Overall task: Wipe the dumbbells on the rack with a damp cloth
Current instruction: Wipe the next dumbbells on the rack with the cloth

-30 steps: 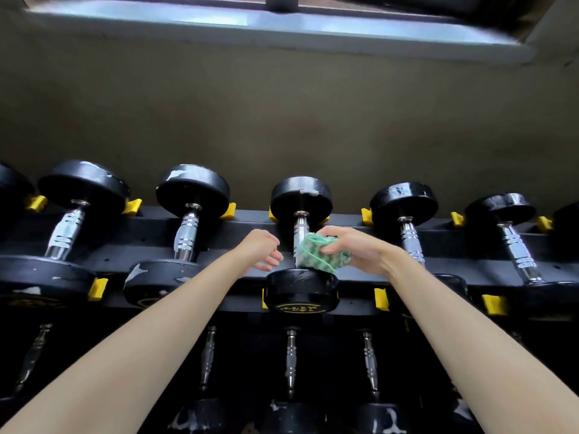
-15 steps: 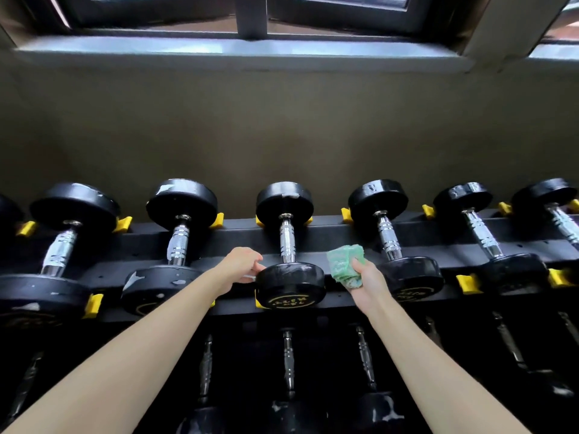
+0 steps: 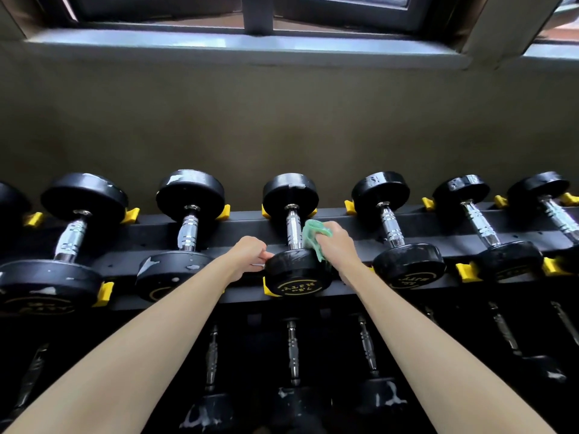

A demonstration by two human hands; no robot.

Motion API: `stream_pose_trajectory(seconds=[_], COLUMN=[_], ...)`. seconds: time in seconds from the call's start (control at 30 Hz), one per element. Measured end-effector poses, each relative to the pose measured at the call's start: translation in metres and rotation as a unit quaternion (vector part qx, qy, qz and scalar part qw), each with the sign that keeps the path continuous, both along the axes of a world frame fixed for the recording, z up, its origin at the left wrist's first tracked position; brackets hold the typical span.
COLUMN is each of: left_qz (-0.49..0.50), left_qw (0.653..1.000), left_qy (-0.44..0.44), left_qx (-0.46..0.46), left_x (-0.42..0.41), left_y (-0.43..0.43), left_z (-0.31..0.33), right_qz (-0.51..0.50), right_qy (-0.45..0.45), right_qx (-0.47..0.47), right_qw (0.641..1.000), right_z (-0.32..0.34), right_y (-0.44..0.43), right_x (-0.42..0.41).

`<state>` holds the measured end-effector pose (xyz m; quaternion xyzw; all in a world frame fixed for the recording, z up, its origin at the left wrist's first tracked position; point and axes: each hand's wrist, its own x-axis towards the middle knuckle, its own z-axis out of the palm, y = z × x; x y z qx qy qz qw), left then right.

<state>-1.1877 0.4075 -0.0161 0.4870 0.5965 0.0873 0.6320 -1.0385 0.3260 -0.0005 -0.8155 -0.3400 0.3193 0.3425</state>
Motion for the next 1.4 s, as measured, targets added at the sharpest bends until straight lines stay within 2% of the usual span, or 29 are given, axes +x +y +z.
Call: stream_pose_trajectory(seconds=[0.07,0.17,0.27,0.33,0.43,0.5,0.57,0.67,0.77,0.93,1.07,1.13,1.27,1.4], left_qz=[0.001,-0.021,-0.049,-0.061,-0.062,-0.073,-0.106,-0.162,-0.19,-0.157,-0.194,-0.214,-0.244,-0.236], left_qw=[1.0,1.0,0.998,0.998,0.998,0.997,0.993,0.98,0.969,0.976,0.941,0.938,0.943,0.944], left_qy=[-0.003,-0.006,-0.009,-0.012,-0.003,0.017,0.052,0.109,0.147,0.121,0.181,0.186,0.179,0.187], left_qx=[-0.002,0.013,0.027,0.017,0.001,0.005,0.019,0.041,0.054,0.092,0.211,0.2,0.136,0.137], left_x=[-0.002,-0.004,-0.005,-0.007,-0.005,-0.001,0.005,0.017,0.031,0.059,0.072,0.077,0.08,0.081], left_y=[0.001,0.002,-0.001,0.001,0.004,0.007,0.011,0.019,0.027,0.046,0.061,0.069,0.079,0.086], left_z=[0.0,-0.004,0.0,0.002,0.006,0.008,0.012,0.018,0.021,0.007,-0.008,-0.014,-0.024,-0.029], right_qz=[0.048,0.105,0.175,0.164,0.142,0.09,-0.014,-0.193,-0.255,-0.236,-0.242,-0.253,-0.221,-0.183], right_qy=[-0.01,0.026,-0.023,-0.005,0.061,0.138,0.215,0.329,0.363,0.349,0.354,0.35,0.234,0.221], right_qx=[0.008,0.051,0.079,0.109,0.097,0.104,0.129,0.167,0.152,0.117,0.151,0.18,0.177,0.154], right_qw=[0.999,0.993,0.981,0.98,0.983,0.981,0.968,0.909,0.883,0.9,0.891,0.884,0.93,0.945], right_z=[0.007,0.008,-0.005,-0.009,-0.004,0.002,0.008,0.006,-0.005,-0.023,-0.029,-0.029,-0.052,-0.069], right_y=[0.008,0.007,-0.012,-0.023,-0.032,-0.033,-0.032,-0.023,-0.008,0.028,0.067,0.086,0.116,0.121], right_x=[-0.01,-0.036,-0.053,-0.049,-0.031,-0.017,-0.002,0.024,0.048,0.073,0.086,0.088,0.088,0.078])
